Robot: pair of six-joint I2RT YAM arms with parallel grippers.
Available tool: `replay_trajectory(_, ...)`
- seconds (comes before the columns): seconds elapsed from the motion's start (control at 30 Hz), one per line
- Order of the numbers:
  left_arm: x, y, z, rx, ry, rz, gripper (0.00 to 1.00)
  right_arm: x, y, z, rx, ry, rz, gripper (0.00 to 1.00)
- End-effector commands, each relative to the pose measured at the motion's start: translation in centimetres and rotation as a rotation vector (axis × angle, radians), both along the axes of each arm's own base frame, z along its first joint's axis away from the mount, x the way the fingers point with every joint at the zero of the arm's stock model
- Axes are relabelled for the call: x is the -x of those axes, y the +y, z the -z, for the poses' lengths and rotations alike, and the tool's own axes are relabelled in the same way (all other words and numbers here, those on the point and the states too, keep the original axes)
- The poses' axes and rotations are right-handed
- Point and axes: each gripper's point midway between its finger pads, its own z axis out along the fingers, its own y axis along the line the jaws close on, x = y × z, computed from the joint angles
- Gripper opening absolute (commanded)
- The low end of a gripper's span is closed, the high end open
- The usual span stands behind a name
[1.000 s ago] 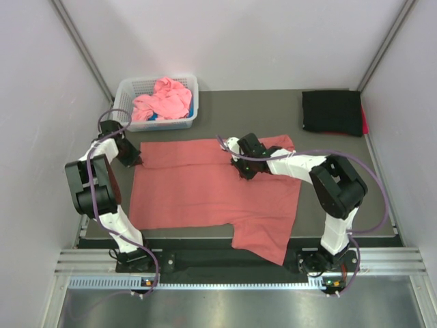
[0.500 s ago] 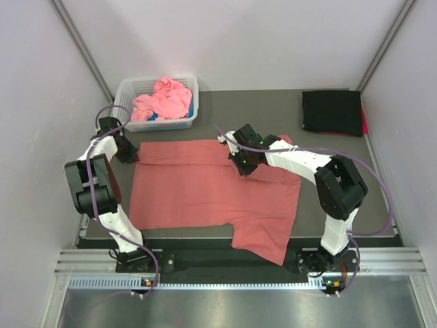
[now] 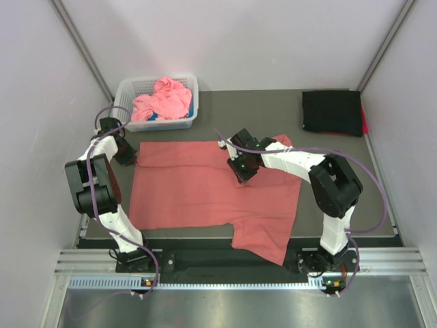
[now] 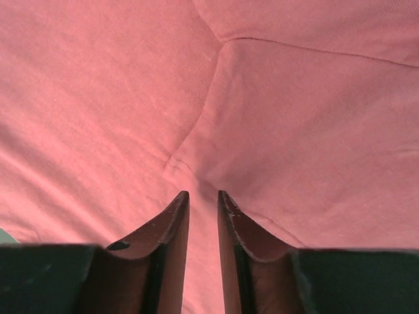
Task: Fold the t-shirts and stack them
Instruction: Fold the tshirt
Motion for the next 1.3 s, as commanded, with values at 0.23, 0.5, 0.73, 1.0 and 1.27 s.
replay_trajectory(0.23,-2.3,-2.4,-5.7,0.005,-0.115,0.105,0.26,-5.8,-6.0,-5.1,-0.143,-0.079,0.343,0.47)
replay_trajectory(0.5,-1.9,-22.8,-8.7,0.328,-0.256,0.533,0.22,-7.8,-14.8,-3.2,-0.150,-0.041,0.588,0.34)
replay_trajectory(0.73,2.6,-34.0,-7.4,0.497,-0.249,0.693,0.24,-6.0,-16.9,-1.6,-0.128,-0.010,0.698,0.30)
replay_trajectory(1.0,5.7,-40.0,-3.0,0.534,-0.158,0.777,0.27,-3.6,-17.5,0.3,-0.110,0.024,0.721,0.29)
replay_trajectory(1.27,6.5,-40.6,0.1,0.464,-0.091,0.759,0.29,-3.2,-17.3,0.8,-0.134,0.023,0.716,0.28)
